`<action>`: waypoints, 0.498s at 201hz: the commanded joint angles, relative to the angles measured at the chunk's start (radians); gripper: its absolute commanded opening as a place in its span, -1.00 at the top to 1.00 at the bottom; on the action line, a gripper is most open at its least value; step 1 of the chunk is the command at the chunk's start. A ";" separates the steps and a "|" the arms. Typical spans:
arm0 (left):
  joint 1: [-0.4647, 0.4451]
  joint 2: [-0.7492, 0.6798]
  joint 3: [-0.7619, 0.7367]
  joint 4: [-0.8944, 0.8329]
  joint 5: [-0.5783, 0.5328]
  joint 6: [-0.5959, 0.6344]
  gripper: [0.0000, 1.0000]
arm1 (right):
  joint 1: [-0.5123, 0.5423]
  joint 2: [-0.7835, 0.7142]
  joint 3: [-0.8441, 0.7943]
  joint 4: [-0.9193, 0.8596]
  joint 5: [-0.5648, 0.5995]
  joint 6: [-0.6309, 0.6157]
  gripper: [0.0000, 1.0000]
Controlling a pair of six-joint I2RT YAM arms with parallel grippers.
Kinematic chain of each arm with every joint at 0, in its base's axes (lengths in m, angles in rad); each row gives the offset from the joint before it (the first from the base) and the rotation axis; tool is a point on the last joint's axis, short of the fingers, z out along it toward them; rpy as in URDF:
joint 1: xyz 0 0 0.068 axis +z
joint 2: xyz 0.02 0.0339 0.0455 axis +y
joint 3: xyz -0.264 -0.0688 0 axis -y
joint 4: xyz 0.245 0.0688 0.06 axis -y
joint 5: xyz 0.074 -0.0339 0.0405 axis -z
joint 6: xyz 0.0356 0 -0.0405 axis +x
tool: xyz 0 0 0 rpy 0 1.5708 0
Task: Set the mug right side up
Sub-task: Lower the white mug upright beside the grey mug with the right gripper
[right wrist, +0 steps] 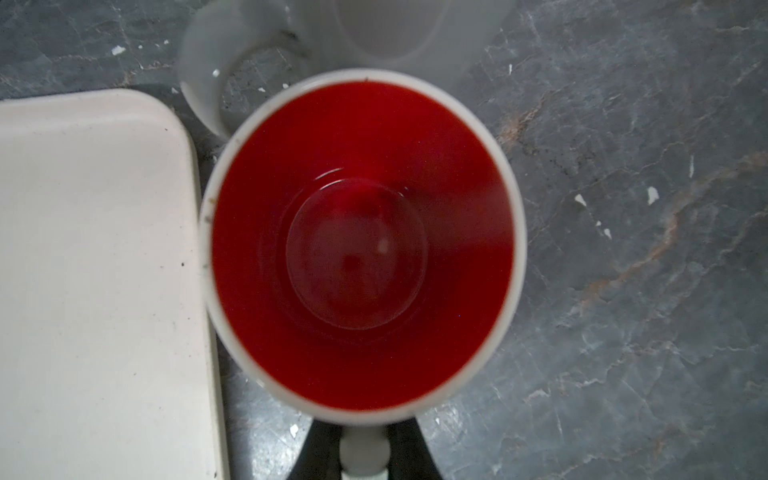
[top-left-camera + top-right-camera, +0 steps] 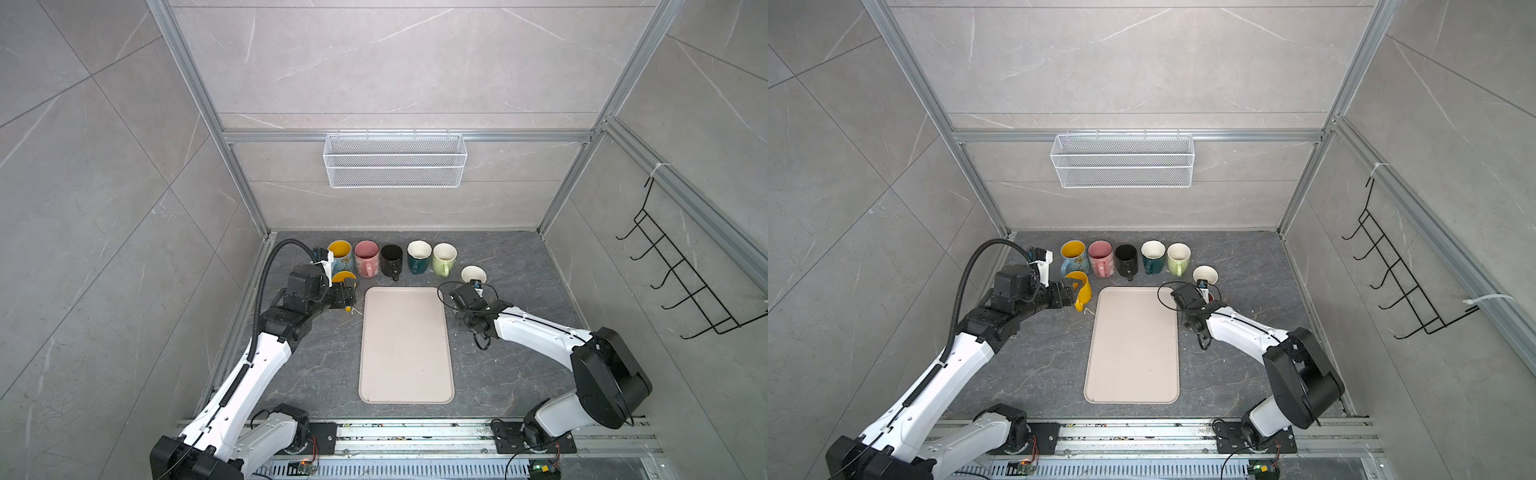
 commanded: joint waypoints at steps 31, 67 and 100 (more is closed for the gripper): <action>0.008 -0.024 -0.008 0.031 -0.015 -0.012 -0.74 | -0.032 0.087 0.000 -0.027 -0.056 -0.011 1.00; 0.010 -0.024 -0.012 0.032 -0.017 -0.013 -0.74 | -0.044 0.106 0.017 -0.021 -0.056 -0.021 1.00; 0.012 -0.025 -0.015 0.036 -0.018 -0.015 -0.74 | -0.060 0.121 0.030 -0.013 -0.063 -0.028 1.00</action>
